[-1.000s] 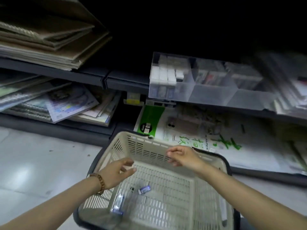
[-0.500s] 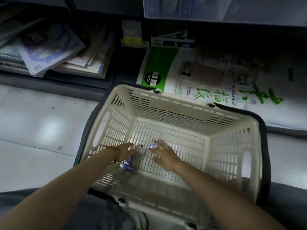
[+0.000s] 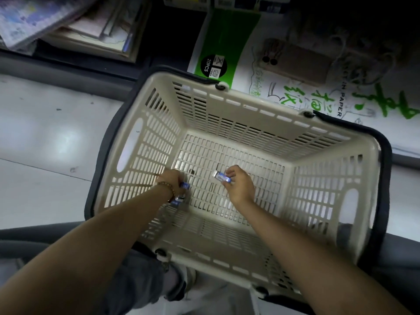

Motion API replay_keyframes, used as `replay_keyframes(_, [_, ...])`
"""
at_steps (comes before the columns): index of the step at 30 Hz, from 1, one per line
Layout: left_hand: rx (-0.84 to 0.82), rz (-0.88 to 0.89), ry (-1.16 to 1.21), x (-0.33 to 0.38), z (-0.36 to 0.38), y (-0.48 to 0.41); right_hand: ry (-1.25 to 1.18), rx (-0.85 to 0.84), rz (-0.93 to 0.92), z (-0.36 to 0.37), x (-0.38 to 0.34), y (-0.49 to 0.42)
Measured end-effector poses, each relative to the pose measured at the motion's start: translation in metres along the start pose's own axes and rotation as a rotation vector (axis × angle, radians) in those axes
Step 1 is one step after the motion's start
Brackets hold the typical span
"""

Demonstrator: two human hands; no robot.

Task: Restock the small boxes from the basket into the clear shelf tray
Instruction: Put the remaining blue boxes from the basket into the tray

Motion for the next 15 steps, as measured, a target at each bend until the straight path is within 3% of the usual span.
replay_keyframes(4, [0.067, -0.03, 0.111, 0.005, -0.006, 0.0, 0.061, -0.08, 0.038, 0.003, 0.003, -0.002])
replay_keyframes(7, [0.073, -0.104, 0.454, 0.013, -0.024, 0.005, 0.077, -0.152, 0.096, -0.002, 0.008, -0.001])
replay_keyframes(11, [0.053, -0.187, 1.264, 0.036, -0.049, 0.029, -0.518, -0.262, 0.235, -0.021, -0.024, 0.008])
replay_keyframes(13, [0.052, -0.185, 1.365, 0.048, -0.059, 0.041, -0.688, -0.358, 0.134, -0.035, -0.059, 0.012])
replay_keyframes(15, [0.011, -0.131, 1.295, 0.054, -0.076, 0.058, -0.807, -0.439, 0.03, -0.05, -0.096, 0.02])
Point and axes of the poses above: each hand's wrist, its own y-axis away from the middle knuckle, its own z-axis out of the palm, x = y × z, the point moved 4 cm from there along -y, towards the middle knuckle, and after that the axes turned 9 degrees about y, right-handed, at the moved point
